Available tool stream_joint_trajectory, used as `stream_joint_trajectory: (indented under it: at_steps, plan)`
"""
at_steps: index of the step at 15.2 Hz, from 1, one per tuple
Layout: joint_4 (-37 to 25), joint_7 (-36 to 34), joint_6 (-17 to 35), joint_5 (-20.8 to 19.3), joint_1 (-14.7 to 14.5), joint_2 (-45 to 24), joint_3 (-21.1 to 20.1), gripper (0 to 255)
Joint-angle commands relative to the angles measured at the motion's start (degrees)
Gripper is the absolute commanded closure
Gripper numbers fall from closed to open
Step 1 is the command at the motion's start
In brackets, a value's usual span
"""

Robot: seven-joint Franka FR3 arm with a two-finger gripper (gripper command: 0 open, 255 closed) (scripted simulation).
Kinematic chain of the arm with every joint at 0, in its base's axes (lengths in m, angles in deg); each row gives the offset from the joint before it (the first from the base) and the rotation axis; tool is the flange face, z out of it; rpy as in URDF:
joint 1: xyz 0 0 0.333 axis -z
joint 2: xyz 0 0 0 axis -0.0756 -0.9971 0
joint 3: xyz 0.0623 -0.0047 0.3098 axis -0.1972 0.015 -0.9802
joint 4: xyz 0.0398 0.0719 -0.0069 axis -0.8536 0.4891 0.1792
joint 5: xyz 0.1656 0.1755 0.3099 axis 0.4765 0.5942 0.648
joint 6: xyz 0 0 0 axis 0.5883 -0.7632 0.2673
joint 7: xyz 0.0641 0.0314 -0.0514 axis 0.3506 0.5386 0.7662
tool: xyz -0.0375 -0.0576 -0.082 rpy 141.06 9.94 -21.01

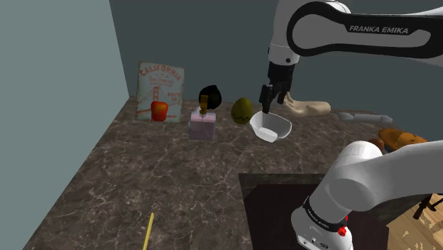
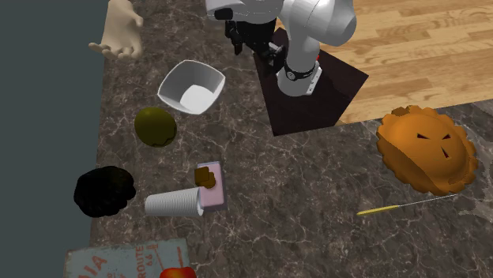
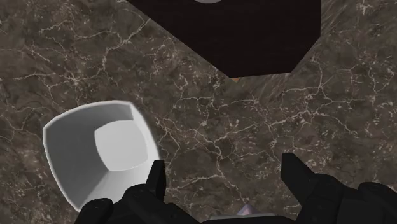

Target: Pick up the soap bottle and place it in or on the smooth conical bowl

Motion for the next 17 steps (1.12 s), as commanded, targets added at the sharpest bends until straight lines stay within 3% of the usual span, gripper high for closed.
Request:
stream_joint_trajectory:
  at_steps: [1, 9, 17]
  plan:
    - [0.0, 0.0, 0.0, 0.0, 0.0, 0.0, 0.0, 0]
    - [-2.7, 7.2, 14.7, 0.3, -2.1, -15.2, 2.7, 0]
    - [-10.4, 14.9, 25.6, 2.8, -4.2, -31.9, 4.0, 0]
